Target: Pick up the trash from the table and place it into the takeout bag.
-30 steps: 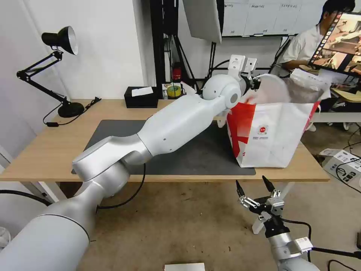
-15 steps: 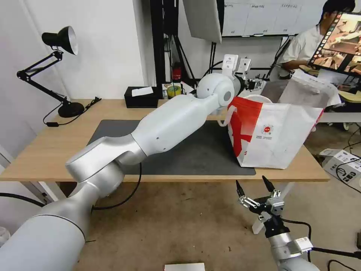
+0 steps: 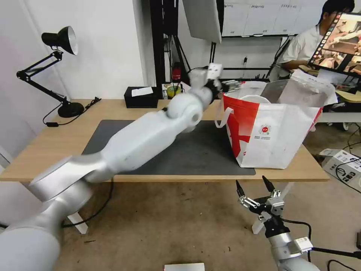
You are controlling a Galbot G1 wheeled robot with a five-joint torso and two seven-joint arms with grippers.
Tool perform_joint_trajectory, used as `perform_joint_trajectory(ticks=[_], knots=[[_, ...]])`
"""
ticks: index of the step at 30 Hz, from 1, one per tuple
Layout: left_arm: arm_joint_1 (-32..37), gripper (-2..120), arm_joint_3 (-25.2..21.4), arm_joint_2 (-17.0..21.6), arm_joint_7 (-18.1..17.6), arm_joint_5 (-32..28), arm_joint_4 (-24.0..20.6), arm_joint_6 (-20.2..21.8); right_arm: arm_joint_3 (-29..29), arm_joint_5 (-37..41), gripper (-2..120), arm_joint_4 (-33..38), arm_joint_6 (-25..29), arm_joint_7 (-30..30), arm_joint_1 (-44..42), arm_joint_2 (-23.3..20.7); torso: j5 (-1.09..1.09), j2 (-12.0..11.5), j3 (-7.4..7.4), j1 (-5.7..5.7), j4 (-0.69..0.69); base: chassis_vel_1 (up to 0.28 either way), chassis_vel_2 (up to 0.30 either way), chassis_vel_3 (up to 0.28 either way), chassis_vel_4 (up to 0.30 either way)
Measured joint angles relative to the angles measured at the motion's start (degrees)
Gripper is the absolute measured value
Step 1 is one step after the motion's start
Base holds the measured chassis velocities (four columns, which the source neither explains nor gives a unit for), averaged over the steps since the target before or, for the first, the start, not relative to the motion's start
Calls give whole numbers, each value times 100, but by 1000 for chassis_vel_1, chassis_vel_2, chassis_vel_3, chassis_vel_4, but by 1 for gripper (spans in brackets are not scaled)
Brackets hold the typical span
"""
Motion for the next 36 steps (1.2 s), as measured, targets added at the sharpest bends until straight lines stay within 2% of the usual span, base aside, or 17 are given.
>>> perform_joint_trajectory(ticks=[2,4,6,12,14,15,18,19,22,24,26,27,30,31,34,35,36], knots=[[410,100,-239,316,26,414,-314,-190,0,0,100,0,0,-1,0,0,0,0,0,0,-1,0,0,0,0],[560,100,-332,434,46,533,-417,-251,0,0,100,0,0,0,-1,0,0,0,0,0,0,0,0,0,0],[1049,100,-722,847,208,813,-711,-373,0,0,100,0,0,0,0,0,0,0,0,0,-1,0,0,0,0],[1844,100,-1340,1383,621,1057,-1033,-549,0,-1,100,0,0,-2,0,0,-1,0,0,0,0,0,0,0,0],[2731,100,-1996,1793,1015,1171,-1347,-640,0,0,100,0,0,-1,0,0,-2,0,0,0,2,0,0,0,0],[2731,100,-1996,1793,1015,1171,-1347,-640,0,0,100,0,0,-1,0,0,-2,0,0,0,2,0,0,0,0],[3815,100,-2945,2065,1372,1389,-1687,-738,0,1,100,0,0,1,0,0,0,0,0,0,0,0,0,0,0],[3815,100,-2945,2065,1372,1389,-1687,-738,0,1,100,0,0,1,0,0,0,0,0,0,0,0,0,0,0],[4860,100,-3646,2213,1554,1595,-1920,-982,0,0,100,0,0,-1,0,0,0,0,0,-1,2,0,0,0,0],[5180,100,-3858,2240,1637,1693,-1974,-1090,0,0,100,0,0,0,0,0,-1,1,-1,-1,1,0,0,0,0],[5629,100,-4212,2247,1754,1854,-2046,-1236,-1,-1,100,0,0,-1,0,0,0,0,-1,-1,0,0,0,0,0],[5629,100,-4212,2247,1754,1854,-2046,-1236,-1,-1,100,0,0,-1,0,0,0,0,-1,-1,0,0,0,0,0],[6470,100,-4949,2167,1897,2055,-2219,-1475,0,0,100,0,0,0,0,0,2,0,-1,0,-1,0,0,0,0],[6470,100,-4949,2167,1897,2055,-2219,-1475,0,0,100,0,0,0,0,0,2,0,-1,0,-1,0,0,0,0],[7727,100,-5960,1615,2130,2324,-2403,-1803,0,0,100,0,0,0,0,0,1,1,-1,-1,1,0,0,0,0],[7727,100,-5960,1615,2130,2324,-2403,-1803,0,0,100,0,0,0,0,0,1,1,-1,-1,1,0,0,0,0],[8120,100,-6225,1357,2223,2384,-2461,-1908,0,0,100,0,0,0,0,0,3,1,-1,-1,0,0,0,0,0]])
